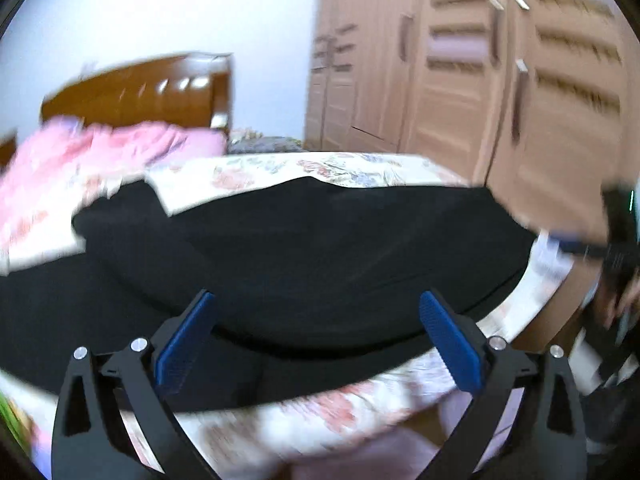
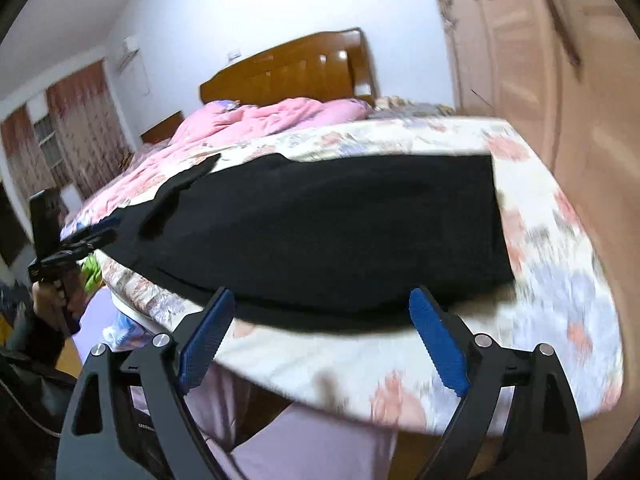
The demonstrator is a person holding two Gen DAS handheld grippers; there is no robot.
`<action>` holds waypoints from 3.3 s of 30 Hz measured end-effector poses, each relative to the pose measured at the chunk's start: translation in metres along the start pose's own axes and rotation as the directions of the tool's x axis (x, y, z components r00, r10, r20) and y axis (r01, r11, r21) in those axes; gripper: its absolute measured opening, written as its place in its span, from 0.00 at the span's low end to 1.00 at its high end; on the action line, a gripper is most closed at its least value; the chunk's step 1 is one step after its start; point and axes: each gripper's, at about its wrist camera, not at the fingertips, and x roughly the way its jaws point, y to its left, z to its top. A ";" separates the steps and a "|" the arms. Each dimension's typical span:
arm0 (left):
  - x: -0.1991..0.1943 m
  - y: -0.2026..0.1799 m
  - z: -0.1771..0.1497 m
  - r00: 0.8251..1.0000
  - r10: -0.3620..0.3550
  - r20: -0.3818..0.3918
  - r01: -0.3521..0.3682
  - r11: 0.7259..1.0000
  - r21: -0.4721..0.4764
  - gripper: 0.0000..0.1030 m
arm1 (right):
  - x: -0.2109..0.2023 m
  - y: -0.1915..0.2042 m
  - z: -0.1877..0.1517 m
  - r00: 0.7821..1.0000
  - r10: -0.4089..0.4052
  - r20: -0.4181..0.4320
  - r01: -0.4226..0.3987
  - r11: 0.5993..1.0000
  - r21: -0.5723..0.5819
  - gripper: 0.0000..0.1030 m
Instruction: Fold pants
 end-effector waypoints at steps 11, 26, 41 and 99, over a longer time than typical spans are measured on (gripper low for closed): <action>0.015 0.031 -0.019 0.997 0.006 -0.082 -0.023 0.978 -0.205 0.98 | 0.040 -0.044 -0.010 0.999 0.027 0.026 -0.033 0.956 0.291 0.56; 0.024 0.037 -0.009 0.997 0.013 -0.075 -0.029 0.977 -0.210 0.98 | 0.023 -0.045 -0.001 0.984 -0.074 0.159 0.028 0.961 0.274 0.13; 0.024 0.069 -0.009 0.992 0.029 -0.119 -0.065 0.948 -0.313 0.98 | 0.047 -0.078 -0.019 0.996 -0.054 0.065 0.021 0.905 0.426 0.18; 0.023 0.098 -0.033 0.967 0.216 -0.134 -0.245 0.929 -0.278 0.63 | 0.055 -0.038 -0.035 0.997 0.070 -0.019 -0.053 0.888 0.457 0.04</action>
